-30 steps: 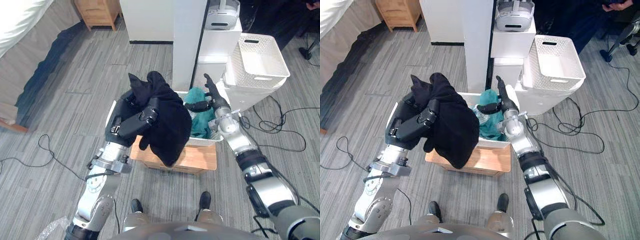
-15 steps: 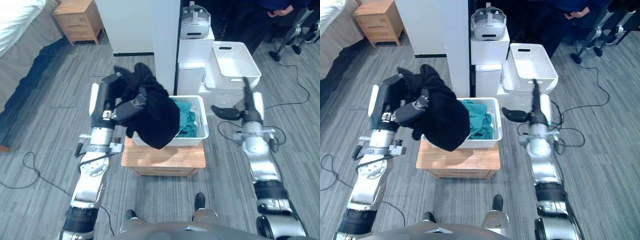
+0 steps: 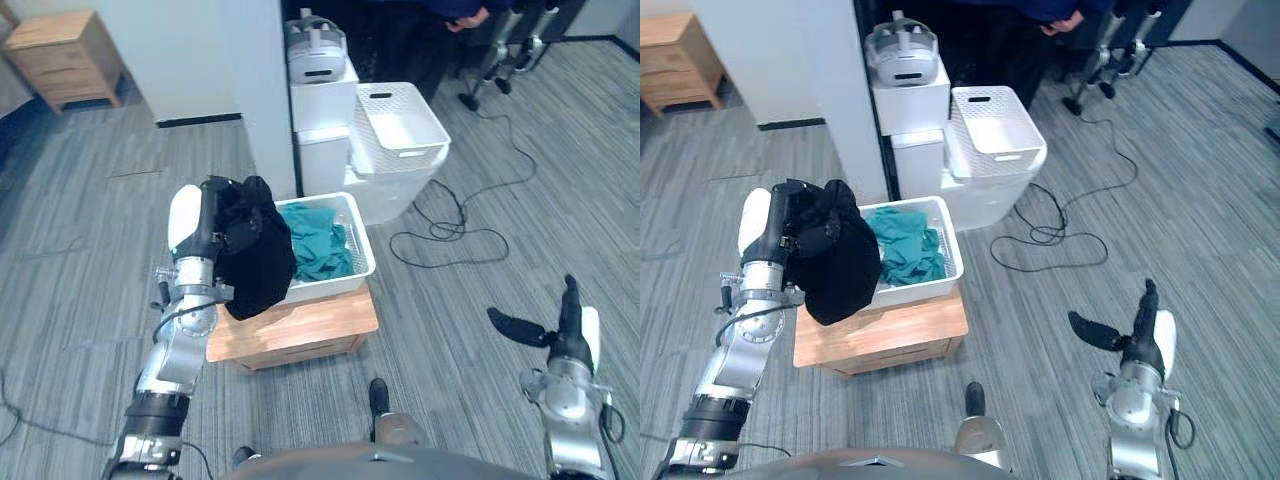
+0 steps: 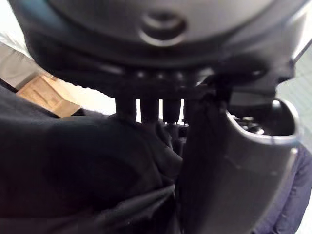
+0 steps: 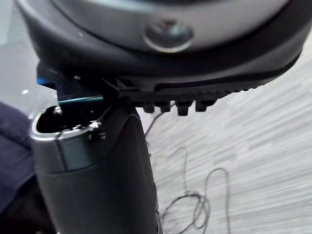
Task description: Tidy up the quilt and then pick up the clothes from the bed and put them into the laundry hamper
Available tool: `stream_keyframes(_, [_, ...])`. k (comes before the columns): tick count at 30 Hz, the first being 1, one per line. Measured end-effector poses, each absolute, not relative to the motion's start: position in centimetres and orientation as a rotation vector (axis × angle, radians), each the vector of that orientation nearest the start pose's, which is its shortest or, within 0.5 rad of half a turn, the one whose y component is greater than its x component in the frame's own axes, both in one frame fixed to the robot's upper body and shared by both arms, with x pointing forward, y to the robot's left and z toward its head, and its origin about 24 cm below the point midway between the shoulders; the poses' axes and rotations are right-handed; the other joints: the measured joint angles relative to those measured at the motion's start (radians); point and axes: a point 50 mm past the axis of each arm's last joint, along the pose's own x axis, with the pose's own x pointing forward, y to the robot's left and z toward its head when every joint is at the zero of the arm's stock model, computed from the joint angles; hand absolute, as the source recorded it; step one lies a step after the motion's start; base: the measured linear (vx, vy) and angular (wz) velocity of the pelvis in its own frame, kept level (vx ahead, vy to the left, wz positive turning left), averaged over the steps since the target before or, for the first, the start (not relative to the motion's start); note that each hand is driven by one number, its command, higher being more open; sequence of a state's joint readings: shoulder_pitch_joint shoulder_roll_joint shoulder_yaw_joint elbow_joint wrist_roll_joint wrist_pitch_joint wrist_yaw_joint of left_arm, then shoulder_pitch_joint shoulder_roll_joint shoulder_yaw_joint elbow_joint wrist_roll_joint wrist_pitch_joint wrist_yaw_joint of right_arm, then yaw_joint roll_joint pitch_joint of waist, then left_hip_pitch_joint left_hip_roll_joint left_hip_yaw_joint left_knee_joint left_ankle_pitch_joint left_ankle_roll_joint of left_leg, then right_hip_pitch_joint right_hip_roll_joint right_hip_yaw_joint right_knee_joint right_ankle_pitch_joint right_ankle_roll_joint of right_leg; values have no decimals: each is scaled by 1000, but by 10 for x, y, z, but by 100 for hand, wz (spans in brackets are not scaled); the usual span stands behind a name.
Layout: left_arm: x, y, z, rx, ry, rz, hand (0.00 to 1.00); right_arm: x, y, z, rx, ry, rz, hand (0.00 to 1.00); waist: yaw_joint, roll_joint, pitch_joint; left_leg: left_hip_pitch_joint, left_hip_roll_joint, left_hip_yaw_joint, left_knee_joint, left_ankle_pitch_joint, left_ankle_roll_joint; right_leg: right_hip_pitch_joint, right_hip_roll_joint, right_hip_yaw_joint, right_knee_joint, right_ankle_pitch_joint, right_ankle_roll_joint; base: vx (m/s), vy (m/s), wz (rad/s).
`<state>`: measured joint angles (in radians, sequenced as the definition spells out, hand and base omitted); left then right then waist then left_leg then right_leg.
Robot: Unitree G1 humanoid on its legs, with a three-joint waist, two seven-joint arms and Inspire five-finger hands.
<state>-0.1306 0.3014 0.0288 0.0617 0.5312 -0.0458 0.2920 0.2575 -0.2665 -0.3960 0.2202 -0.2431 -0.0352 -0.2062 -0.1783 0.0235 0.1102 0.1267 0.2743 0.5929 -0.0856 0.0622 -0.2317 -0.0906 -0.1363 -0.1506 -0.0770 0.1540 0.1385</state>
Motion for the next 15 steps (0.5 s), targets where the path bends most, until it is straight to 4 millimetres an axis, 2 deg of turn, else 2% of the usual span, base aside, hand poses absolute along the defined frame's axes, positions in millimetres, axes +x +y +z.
stream_keyframes(2, [287, 217, 89, 835, -225, 332, 0, 142, -322, -19, -523, 419, -614, 100, -21, 0, 0, 0, -1, 14, 0, -2, -1, -10, 2, 15, 0, 0, 0, 5, -13, -22])
stream_keyframes(5, [297, 220, 93, 848, -223, 361, 0, 134, -308, -33, -471, 455, -602, 100, -38, 0, 0, -4, -3, 42, 0, -4, -2, -33, 6, 40, 0, 4, -2, -3, -7, -25])
stream_keyframes(6, [299, 221, 92, 850, -214, 367, 100, 134, -302, -39, -452, 473, -589, 100, -48, 0, 0, -5, -3, 50, 1, -5, -2, -40, 8, 47, 0, 6, -3, -8, -11, -22])
stream_keyframes(10, [307, 224, 83, 856, -146, 370, 100, 136, -283, -51, -410, 502, -538, 100, -62, 2, 9, -15, -6, 82, 1, -7, -1, -69, 12, 75, -1, 14, -6, -28, -13, -20])
stream_keyframes(15, [307, 213, 74, 812, -103, 325, 100, 138, -269, -57, -376, 511, -510, 100, -68, 11, 21, -9, -7, 88, 1, -10, 0, -66, 12, 77, 0, 14, -6, -5, -3, -2])
